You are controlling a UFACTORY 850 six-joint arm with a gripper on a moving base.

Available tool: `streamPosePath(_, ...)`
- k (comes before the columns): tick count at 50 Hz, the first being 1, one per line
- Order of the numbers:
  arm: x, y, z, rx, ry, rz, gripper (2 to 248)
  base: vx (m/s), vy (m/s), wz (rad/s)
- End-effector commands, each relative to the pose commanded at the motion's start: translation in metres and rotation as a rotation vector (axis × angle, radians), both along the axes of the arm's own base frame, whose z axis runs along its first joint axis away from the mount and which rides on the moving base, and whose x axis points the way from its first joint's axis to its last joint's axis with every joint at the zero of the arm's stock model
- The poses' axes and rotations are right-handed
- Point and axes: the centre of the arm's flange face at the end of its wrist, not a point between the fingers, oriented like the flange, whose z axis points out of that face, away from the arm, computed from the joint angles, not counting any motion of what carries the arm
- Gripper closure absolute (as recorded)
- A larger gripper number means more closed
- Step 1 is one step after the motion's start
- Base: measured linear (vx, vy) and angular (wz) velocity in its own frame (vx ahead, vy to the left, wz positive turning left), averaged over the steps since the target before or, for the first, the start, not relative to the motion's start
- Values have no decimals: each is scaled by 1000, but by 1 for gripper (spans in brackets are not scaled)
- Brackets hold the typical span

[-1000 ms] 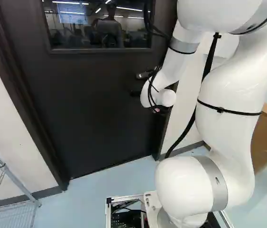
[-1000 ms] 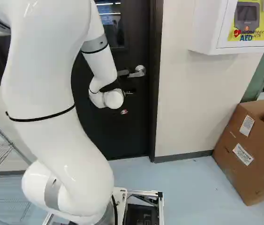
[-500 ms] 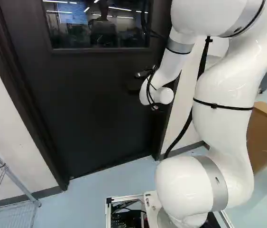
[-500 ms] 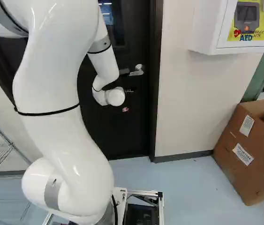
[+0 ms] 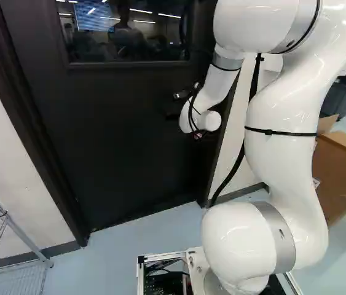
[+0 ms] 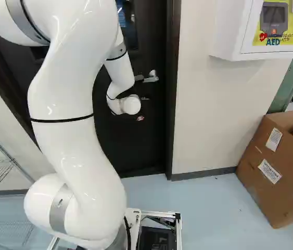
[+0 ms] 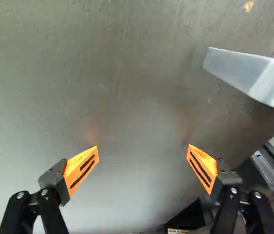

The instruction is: Open the door and move inside

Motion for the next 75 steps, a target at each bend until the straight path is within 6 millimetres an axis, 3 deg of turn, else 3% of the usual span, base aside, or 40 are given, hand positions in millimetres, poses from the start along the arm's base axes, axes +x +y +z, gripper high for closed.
streamPosePath(75, 134, 10, -22, -95, -95, 187, 3, 0, 0, 0)
